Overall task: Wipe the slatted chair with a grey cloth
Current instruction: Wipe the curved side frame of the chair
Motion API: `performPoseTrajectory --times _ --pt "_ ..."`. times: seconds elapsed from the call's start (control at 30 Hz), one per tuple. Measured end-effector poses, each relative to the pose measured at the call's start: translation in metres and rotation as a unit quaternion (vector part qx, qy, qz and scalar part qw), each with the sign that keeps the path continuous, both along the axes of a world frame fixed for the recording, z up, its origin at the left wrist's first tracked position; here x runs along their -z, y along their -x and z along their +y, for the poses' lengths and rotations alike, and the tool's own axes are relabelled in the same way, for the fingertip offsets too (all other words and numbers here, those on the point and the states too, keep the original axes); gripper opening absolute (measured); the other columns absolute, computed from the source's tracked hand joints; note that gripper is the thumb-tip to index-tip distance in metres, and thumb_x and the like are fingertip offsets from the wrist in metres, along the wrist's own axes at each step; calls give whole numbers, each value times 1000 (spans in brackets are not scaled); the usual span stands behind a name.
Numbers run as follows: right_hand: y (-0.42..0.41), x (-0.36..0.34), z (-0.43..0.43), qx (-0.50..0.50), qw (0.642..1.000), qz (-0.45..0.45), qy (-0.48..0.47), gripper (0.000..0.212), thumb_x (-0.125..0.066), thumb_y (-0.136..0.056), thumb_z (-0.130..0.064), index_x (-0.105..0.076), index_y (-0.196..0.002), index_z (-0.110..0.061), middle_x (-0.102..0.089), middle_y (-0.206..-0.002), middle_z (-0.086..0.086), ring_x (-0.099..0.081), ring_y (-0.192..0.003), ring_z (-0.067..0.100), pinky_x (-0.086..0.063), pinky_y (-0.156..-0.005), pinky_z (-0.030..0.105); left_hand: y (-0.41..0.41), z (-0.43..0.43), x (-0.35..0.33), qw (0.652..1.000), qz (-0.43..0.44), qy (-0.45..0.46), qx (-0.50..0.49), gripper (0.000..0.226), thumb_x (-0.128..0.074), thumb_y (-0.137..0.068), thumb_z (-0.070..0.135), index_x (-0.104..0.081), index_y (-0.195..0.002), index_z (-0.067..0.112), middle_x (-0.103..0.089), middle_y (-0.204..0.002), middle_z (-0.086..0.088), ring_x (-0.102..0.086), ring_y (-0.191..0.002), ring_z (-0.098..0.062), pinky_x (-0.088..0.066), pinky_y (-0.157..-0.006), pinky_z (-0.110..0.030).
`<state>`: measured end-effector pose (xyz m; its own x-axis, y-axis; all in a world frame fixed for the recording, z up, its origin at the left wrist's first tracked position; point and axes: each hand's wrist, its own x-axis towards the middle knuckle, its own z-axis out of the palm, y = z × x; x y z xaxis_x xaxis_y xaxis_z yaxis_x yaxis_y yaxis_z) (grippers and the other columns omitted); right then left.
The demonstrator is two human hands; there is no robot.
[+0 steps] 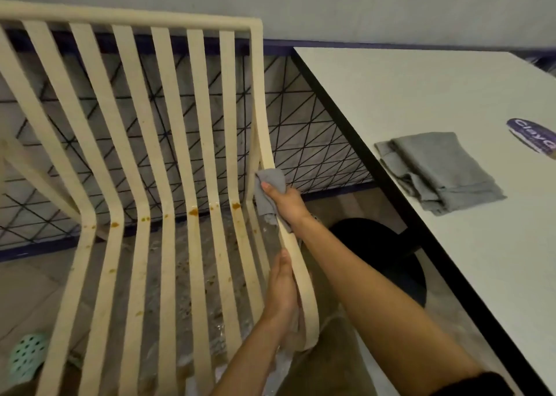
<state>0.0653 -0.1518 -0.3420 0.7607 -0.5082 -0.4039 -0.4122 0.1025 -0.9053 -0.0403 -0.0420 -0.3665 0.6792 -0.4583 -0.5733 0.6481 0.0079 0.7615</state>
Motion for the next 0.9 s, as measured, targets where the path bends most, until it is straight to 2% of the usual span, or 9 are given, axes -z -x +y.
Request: performPoseTrajectory --times 0.03,0.1,0.3,0.4,0.53,0.63,0.7,0.83,0.9 --pt "8 0 1 -4 1000 2 0 45 -68 -90 -37 -66 -113 1 -70 -110 19 -68 -100 30 -56 -90 40 -1 1 -2 1000 2 -5 6 55 -33 -100 55 -51 -135 17 -63 -121 -21 -63 -109 -36 -52 -96 -48" --pt "24 -1 8 -10 1000 9 -6 42 -67 -90 -36 -66 -112 0 -71 -108 18 -68 -94 27 -56 -84 36 -2 9 -6 1000 26 -3 11 47 -37 -99 53 -55 -131 24 -67 -116 -20 -65 -103 -35 -52 -94 -49" --pt "56 -5 20 -22 1000 13 2 31 -62 -95 -30 -65 -105 -1 -67 -85 4 -63 -72 10 -50 -55 13 -3 28 -15 991 120 55 6 29 -52 -99 28 -61 -119 8 -72 -108 -18 -69 -100 -31 -54 -91 -47" --pt "69 -1 25 -34 999 12 24 31 -61 -95 -31 -63 -106 -2 -69 -90 6 -65 -77 13 -52 -61 15 1 38 -12 992 109 65 17 29 -54 -98 21 -61 -119 2 -71 -109 -20 -68 -103 -31 -56 -87 -42" --pt "88 7 29 -43 997 6 66 38 -61 -95 -36 -65 -112 -2 -73 -103 13 -70 -94 24 -56 -82 36 5 48 -12 991 109 74 30 26 -56 -95 12 -62 -116 -4 -71 -106 -22 -70 -94 -30 -58 -72 -33" --pt "102 6 36 -43 992 30 114 47 -58 -92 -50 -65 -112 -8 -73 -102 7 -70 -94 20 -56 -88 44 10 55 -10 990 108 72 46 23 -56 -95 9 -62 -113 -4 -71 -107 -23 -70 -97 -31 -57 -78 -35" --pt "110 1 43 -55 983 49 167 54 -52 -91 -57 -62 -115 -10 -70 -104 5 -68 -97 20 -56 -86 42 14 58 -9 992 99 61 57 18 -56 -95 8 -64 -107 -4 -73 -98 -20 -71 -92 -30 -57 -78 -35" --pt "129 -14 55 -110 935 87 325 40 -42 -103 -38 -44 -131 -10 -61 -115 10 -61 -101 25 -50 -79 36 12 59 -10 995 69 7 69 14 -54 -96 7 -67 -95 2 -73 -82 -12 -71 -73 -22 -56 -66 -32" --pt "134 -17 60 -144 905 98 389 50 -41 -103 -29 -27 -147 -10 -51 -129 11 -57 -109 28 -49 -83 38 7 60 -11 996 59 -4 61 17 -51 -97 5 -67 -97 1 -72 -85 -14 -71 -74 -23 -57 -67 -33"
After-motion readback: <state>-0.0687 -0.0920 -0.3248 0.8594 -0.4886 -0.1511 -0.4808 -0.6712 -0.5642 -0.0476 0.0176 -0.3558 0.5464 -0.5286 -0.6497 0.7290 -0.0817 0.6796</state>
